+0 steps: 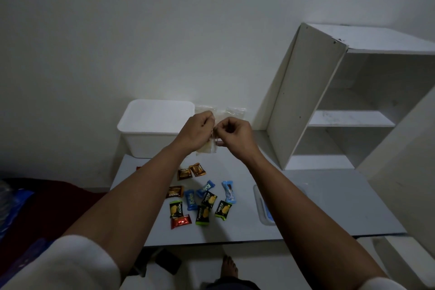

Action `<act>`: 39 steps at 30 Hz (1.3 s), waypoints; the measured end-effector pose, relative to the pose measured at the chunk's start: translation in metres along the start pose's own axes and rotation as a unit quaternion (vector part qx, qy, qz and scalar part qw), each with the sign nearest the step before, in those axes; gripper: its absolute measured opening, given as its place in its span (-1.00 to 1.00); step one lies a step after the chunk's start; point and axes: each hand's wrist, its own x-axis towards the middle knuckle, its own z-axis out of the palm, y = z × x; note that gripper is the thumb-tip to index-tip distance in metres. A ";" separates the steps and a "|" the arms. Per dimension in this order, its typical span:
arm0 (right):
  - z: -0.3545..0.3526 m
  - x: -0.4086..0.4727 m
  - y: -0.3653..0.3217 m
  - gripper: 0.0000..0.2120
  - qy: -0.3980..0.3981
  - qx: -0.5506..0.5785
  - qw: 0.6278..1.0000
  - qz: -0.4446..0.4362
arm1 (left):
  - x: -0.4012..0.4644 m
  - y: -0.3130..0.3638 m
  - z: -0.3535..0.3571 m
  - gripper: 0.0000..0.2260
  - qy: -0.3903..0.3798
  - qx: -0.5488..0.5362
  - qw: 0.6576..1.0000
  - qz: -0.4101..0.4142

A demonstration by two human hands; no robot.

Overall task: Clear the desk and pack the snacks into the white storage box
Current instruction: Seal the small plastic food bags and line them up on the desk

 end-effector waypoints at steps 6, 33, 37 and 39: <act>-0.005 0.002 -0.001 -0.86 0.009 0.043 0.998 0.035 | 0.001 -0.002 -0.004 -0.76 -0.039 -0.016 0.999 -0.008; -0.086 0.033 0.086 -0.80 -0.048 -0.104 0.979 0.166 | 0.056 -0.073 0.085 -0.49 -0.010 -0.065 0.990 -0.121; -0.112 0.063 0.119 -0.81 -0.014 -0.017 0.977 0.211 | 0.089 -0.099 0.118 -0.85 -0.114 -0.147 0.966 -0.181; -0.121 0.079 0.142 -0.83 0.023 0.021 0.973 0.228 | 0.109 -0.113 0.142 -0.88 -0.106 -0.174 0.956 -0.208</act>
